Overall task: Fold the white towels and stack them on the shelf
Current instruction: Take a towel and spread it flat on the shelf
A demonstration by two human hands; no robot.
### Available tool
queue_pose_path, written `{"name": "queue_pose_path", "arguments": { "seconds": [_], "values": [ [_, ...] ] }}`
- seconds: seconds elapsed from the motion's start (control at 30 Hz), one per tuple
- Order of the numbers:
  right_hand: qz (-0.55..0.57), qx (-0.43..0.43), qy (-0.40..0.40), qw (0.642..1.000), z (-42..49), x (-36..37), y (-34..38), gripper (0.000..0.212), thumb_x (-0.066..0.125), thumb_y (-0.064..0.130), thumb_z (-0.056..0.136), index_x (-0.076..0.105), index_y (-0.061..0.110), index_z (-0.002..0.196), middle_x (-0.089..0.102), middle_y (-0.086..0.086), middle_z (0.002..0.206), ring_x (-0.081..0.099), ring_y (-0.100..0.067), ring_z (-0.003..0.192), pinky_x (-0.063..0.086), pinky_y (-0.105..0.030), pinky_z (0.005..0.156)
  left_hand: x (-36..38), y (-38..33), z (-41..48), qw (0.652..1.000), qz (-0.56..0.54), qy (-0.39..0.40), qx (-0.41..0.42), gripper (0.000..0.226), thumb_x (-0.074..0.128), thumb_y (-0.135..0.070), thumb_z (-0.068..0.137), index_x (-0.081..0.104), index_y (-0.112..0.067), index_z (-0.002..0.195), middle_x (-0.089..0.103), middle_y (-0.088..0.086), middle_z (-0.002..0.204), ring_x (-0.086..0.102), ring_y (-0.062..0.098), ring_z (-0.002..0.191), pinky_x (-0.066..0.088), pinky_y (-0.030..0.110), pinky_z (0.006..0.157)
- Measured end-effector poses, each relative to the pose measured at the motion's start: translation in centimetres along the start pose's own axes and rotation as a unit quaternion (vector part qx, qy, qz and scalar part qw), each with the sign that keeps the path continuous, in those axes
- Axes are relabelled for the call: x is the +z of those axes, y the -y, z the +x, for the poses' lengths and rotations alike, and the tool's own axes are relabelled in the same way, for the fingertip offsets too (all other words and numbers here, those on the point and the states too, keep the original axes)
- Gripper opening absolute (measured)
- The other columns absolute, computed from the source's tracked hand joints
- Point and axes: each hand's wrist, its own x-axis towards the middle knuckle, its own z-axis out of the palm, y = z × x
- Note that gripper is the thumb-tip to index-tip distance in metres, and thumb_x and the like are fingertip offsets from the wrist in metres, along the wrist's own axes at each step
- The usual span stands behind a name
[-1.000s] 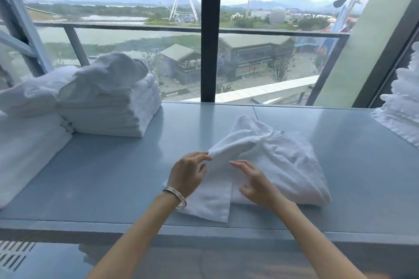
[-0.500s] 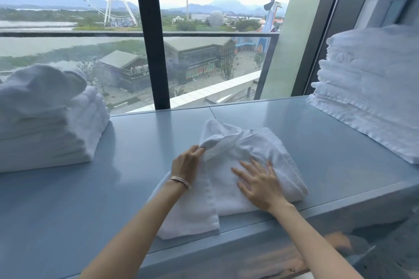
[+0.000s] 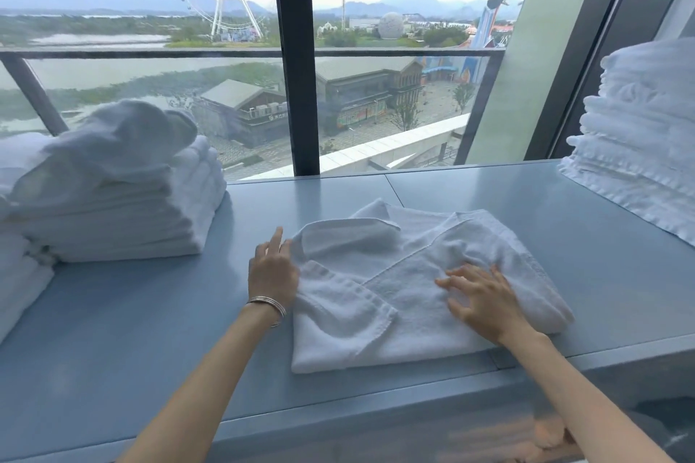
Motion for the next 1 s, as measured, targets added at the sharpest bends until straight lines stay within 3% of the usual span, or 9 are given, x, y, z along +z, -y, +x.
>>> {"name": "queue_pose_path", "arguments": {
  "seconds": [0.1, 0.2, 0.3, 0.37, 0.47, 0.63, 0.73, 0.83, 1.0],
  "values": [
    [0.033, 0.008, -0.041, 0.999, 2.2, -0.3, 3.1, 0.032, 0.043, 0.033, 0.085, 0.067, 0.019, 0.101, 0.062, 0.001, 0.105, 0.054, -0.022, 0.109, 0.025, -0.044, 0.108, 0.0, -1.6, 0.8, 0.994, -0.017, -0.059, 0.093, 0.043, 0.062, 0.007, 0.07, 0.063, 0.001, 0.112, 0.054, 0.017, 0.132, 0.053, 0.04, 0.113, 0.047, 0.048, 0.087],
    [0.064, -0.053, -0.087, 0.993, 4.4, 1.3, 5.8, 0.029, 0.054, 0.02, 0.085, 0.064, 0.014, 0.112, 0.06, -0.007, 0.117, 0.054, -0.028, 0.114, 0.022, -0.049, 0.111, -0.4, -4.6, 1.8, 0.982, -0.026, -0.058, 0.178, 0.04, 0.062, 0.006, 0.072, 0.065, -0.003, 0.111, 0.058, 0.016, 0.127, 0.054, 0.037, 0.117, 0.043, 0.046, 0.095],
    [0.071, -0.046, -0.01, 0.996, 5.9, 1.8, 6.0, 0.043, 0.04, 0.031, 0.094, 0.046, 0.021, 0.135, 0.04, -0.005, 0.144, 0.03, -0.02, 0.137, 0.006, -0.046, 0.115, 0.0, -6.8, 3.1, 0.978, 0.005, -0.003, 0.21, 0.041, 0.046, -0.006, 0.091, 0.053, -0.016, 0.13, 0.041, 0.006, 0.145, 0.033, 0.024, 0.136, 0.022, 0.037, 0.111],
    [0.016, -0.03, 0.062, 0.997, 5.9, 2.2, 5.3, 0.056, 0.017, 0.048, 0.092, 0.031, 0.03, 0.142, 0.024, 0.003, 0.153, 0.012, -0.015, 0.143, -0.001, -0.046, 0.114, 0.5, -7.4, 4.2, 0.976, 0.047, 0.029, 0.212, 0.042, 0.04, -0.011, 0.095, 0.046, -0.023, 0.135, 0.033, 0.003, 0.149, 0.026, 0.02, 0.139, 0.016, 0.034, 0.112],
    [-0.026, -0.038, 0.071, 0.996, 5.0, 2.7, 4.8, 0.085, -0.011, 0.058, 0.069, 0.025, 0.038, 0.143, 0.02, 0.008, 0.154, 0.003, -0.014, 0.144, -0.005, -0.048, 0.114, 1.2, -7.7, 5.6, 0.971, 0.084, 0.054, 0.219, 0.046, 0.04, -0.01, 0.096, 0.042, -0.028, 0.138, 0.03, 0.007, 0.15, 0.028, 0.021, 0.137, 0.018, 0.033, 0.111],
    [-0.029, -0.025, 0.057, 0.998, 3.7, 2.7, 4.5, 0.084, -0.011, 0.058, 0.069, 0.025, 0.04, 0.143, 0.021, 0.01, 0.153, 0.003, -0.013, 0.144, -0.005, -0.045, 0.114, 2.7, -7.7, 6.5, 0.966, 0.1, 0.096, 0.217, 0.048, 0.041, -0.012, 0.096, 0.036, -0.03, 0.141, 0.047, 0.001, 0.138, 0.055, 0.027, 0.113, 0.035, 0.032, 0.096],
    [-0.025, -0.017, 0.055, 0.998, 3.3, 2.6, 4.6, 0.084, -0.011, 0.057, 0.069, 0.025, 0.04, 0.143, 0.021, 0.011, 0.153, 0.003, -0.012, 0.144, -0.005, -0.044, 0.115, 2.9, -7.5, 6.9, 0.982, 0.068, 0.065, 0.164, 0.038, 0.042, -0.011, 0.094, 0.045, -0.026, 0.129, 0.064, 0.002, 0.115, 0.061, 0.029, 0.096, 0.04, 0.032, 0.081],
    [-0.027, -0.013, 0.049, 0.998, 3.3, 2.7, 4.7, 0.084, -0.01, 0.058, 0.068, 0.025, 0.041, 0.143, 0.022, 0.011, 0.153, 0.004, -0.012, 0.144, -0.003, -0.043, 0.115, 2.2, -6.9, 8.3, 0.999, -0.015, 0.024, 0.045, 0.025, 0.041, -0.005, 0.09, 0.045, -0.014, 0.113, 0.066, 0.013, 0.094, 0.061, 0.036, 0.084, 0.038, 0.033, 0.065],
    [-0.026, -0.01, 0.046, 0.999, 3.4, 2.7, 4.7, 0.083, -0.009, 0.057, 0.068, 0.026, 0.042, 0.142, 0.023, 0.012, 0.152, 0.005, -0.011, 0.143, -0.003, -0.041, 0.115, 1.7, -4.4, 10.3, 0.993, -0.052, 0.014, -0.105, 0.028, 0.036, 0.002, 0.089, 0.037, -0.005, 0.117, 0.061, 0.017, 0.105, 0.06, 0.039, 0.094, 0.044, 0.039, 0.073]
  ]
}}
